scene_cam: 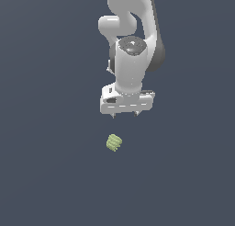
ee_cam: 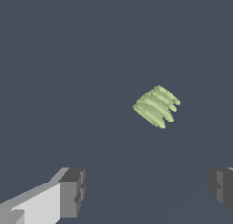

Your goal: Pick up the object and move it to a goal position.

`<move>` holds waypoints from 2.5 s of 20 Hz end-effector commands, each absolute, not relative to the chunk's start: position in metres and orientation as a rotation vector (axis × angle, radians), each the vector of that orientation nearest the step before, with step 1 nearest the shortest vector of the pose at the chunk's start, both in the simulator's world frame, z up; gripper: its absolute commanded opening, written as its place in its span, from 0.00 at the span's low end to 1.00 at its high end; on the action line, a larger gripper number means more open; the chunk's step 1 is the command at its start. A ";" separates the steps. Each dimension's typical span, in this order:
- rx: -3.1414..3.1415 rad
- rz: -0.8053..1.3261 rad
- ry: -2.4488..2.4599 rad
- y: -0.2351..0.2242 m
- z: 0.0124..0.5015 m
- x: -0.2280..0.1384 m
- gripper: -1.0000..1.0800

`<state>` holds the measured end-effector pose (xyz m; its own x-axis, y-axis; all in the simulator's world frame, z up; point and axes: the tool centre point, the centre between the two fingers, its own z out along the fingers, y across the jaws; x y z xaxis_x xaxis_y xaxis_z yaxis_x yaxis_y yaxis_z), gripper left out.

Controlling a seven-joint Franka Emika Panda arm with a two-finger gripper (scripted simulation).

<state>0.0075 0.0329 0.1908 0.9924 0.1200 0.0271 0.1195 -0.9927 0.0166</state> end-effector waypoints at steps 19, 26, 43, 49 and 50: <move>3.065 0.023 0.590 0.019 0.164 0.029 0.96; 3.002 0.012 0.860 0.010 0.145 0.042 0.96; 2.799 0.000 1.417 -0.012 0.101 0.066 0.96; 2.758 0.000 1.503 -0.016 0.094 0.070 0.96; 2.754 0.000 1.511 -0.016 0.093 0.070 0.96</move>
